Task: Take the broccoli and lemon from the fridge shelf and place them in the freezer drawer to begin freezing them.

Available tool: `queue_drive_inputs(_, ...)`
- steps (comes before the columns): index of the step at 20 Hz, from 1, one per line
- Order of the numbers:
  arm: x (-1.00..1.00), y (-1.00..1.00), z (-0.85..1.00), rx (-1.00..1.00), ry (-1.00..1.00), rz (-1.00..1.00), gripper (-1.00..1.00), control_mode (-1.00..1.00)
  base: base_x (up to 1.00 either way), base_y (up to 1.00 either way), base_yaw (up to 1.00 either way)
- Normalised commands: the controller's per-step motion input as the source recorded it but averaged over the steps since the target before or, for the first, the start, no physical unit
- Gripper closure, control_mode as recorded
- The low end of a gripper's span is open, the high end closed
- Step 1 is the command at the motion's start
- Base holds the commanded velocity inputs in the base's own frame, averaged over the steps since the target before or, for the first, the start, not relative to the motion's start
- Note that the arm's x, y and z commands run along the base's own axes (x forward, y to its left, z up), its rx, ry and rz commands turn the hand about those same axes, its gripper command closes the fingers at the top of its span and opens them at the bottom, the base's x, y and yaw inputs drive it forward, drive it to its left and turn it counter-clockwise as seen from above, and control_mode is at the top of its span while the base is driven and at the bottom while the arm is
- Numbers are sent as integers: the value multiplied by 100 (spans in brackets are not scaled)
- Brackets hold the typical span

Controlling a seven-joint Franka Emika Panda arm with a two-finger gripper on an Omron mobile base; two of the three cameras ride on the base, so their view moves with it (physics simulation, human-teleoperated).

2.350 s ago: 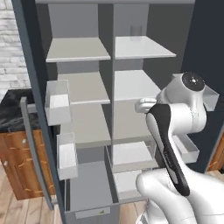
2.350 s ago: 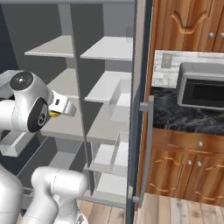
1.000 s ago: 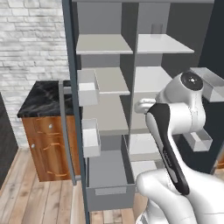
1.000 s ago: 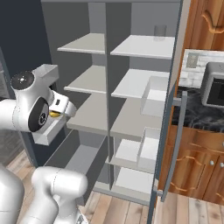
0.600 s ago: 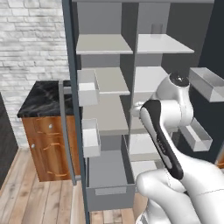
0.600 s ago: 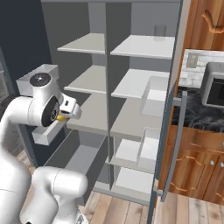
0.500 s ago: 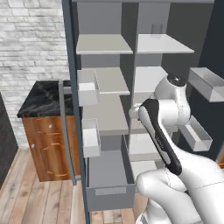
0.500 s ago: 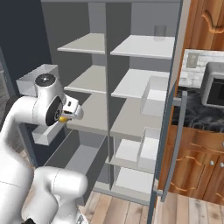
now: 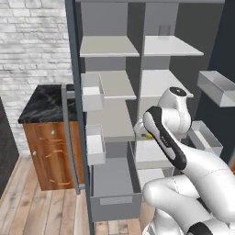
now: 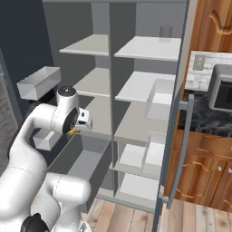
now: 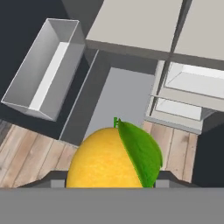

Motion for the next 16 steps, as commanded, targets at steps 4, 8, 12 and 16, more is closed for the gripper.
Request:
queue_drive_inputs(4,0,-1,-63,0,3,19,100,-100,0,0,0)
queue_drive_inputs(8,0,0,-69,0,9,18,100,-100,0,0,0)
queue_drive_inputs(12,0,0,-55,0,8,17,100,-100,0,0,0)
queue_drive_inputs(16,15,6,-44,0,10,14,100,-100,0,0,0)
